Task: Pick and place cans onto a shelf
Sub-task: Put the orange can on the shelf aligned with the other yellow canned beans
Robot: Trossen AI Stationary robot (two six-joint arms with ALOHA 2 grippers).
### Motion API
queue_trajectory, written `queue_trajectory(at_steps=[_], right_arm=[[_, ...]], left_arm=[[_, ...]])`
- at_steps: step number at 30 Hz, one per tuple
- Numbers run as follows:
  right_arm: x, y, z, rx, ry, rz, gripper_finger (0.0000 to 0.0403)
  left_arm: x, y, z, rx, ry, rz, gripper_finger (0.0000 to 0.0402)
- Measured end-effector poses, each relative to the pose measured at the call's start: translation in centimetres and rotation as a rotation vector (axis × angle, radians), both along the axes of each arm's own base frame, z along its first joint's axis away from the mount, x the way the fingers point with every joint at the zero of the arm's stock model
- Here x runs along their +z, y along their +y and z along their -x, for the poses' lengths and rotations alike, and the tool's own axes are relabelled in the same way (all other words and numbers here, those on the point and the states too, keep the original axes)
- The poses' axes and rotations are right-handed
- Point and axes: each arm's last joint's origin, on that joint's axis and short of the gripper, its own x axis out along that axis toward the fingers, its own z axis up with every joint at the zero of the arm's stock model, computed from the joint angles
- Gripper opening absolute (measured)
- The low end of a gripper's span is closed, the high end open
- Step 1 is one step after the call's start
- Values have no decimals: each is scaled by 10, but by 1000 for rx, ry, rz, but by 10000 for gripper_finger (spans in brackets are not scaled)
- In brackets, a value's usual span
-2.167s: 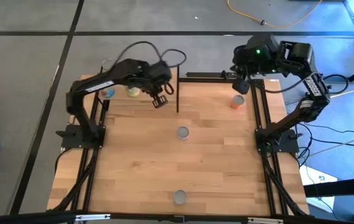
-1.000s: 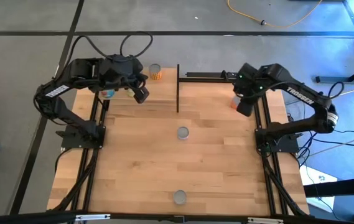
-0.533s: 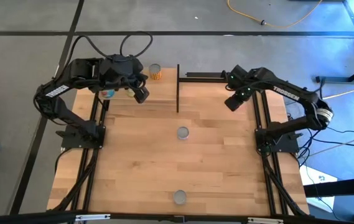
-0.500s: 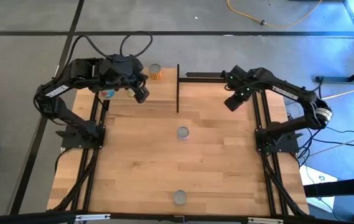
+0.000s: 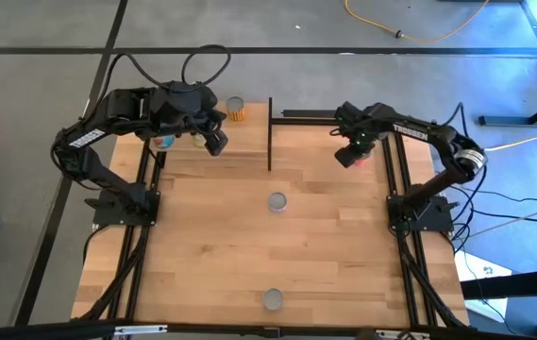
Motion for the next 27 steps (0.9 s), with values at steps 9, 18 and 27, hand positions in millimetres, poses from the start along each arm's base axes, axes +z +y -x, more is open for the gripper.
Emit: queue_trajectory(at_steps=[9,18,27], right_arm=[[-18,-10,-3,-12,37,-37,81],[-35,-22,-2,-21,78,-81,81],[-41,-26,-1,-30,93,-98,79]], left_arm=[[0,0,0,0,-5,-1,0],[0,0,0,0,-5,-2,0],[0,0,0,0,-5,-2,0]])
